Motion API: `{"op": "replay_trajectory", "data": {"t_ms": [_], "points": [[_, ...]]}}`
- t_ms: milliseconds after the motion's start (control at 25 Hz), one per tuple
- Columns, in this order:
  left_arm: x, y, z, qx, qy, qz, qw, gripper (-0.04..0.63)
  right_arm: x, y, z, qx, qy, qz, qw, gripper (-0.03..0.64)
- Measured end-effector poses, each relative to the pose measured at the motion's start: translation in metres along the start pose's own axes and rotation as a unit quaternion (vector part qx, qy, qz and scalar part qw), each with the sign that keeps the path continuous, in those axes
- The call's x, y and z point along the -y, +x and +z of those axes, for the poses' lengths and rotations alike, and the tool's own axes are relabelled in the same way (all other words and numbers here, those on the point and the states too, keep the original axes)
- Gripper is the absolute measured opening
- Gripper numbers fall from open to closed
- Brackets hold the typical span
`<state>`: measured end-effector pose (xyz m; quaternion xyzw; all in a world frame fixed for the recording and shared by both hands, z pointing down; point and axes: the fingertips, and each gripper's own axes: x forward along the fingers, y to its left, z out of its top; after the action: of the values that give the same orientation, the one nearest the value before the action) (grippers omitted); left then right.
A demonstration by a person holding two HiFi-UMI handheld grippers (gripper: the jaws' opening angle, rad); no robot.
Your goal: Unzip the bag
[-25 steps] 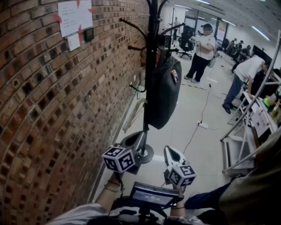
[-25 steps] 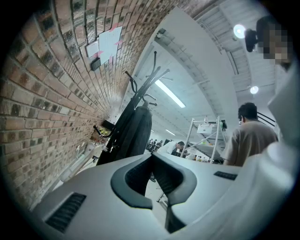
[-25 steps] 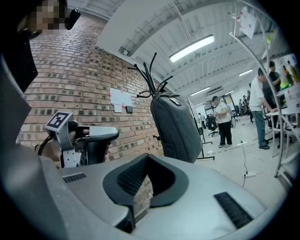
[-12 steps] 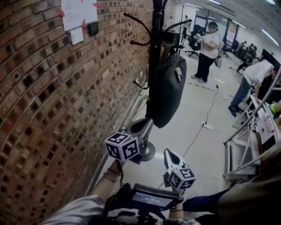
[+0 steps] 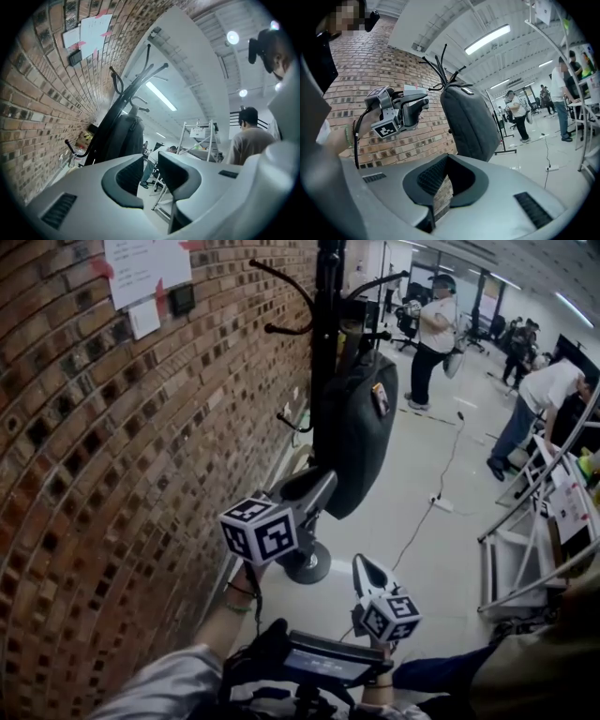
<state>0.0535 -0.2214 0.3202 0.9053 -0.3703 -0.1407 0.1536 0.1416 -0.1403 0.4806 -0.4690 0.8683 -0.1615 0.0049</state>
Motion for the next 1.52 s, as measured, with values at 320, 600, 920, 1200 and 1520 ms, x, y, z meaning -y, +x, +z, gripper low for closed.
{"op": "replay_trajectory", "data": {"t_ms": [320, 600, 920, 1200, 1520], "points": [[-0.026, 0.038, 0.03, -0.005, -0.013, -0.04, 0.9991, 0.091, 0.013, 0.03, 0.021, 0.014, -0.001, -0.029, 0.999, -0.009], [-0.043, 0.064, 0.046, -0.023, -0.009, -0.061, 0.9978, 0.091, 0.02, 0.045, 0.037, 0.027, -0.007, -0.056, 0.998, -0.009], [-0.048, 0.076, 0.054, -0.04, -0.035, -0.101, 0.9934, 0.091, 0.021, 0.059, 0.04, 0.029, -0.002, -0.08, 0.996, -0.009], [-0.051, 0.084, 0.055, -0.071, -0.038, -0.108, 0.9909, 0.091, 0.019, 0.071, 0.04, 0.03, 0.003, -0.084, 0.996, -0.009], [-0.051, 0.089, 0.052, -0.105, -0.004, -0.056, 0.9929, 0.087, 0.021, 0.078, 0.036, 0.027, 0.007, -0.093, 0.995, -0.009]]}}
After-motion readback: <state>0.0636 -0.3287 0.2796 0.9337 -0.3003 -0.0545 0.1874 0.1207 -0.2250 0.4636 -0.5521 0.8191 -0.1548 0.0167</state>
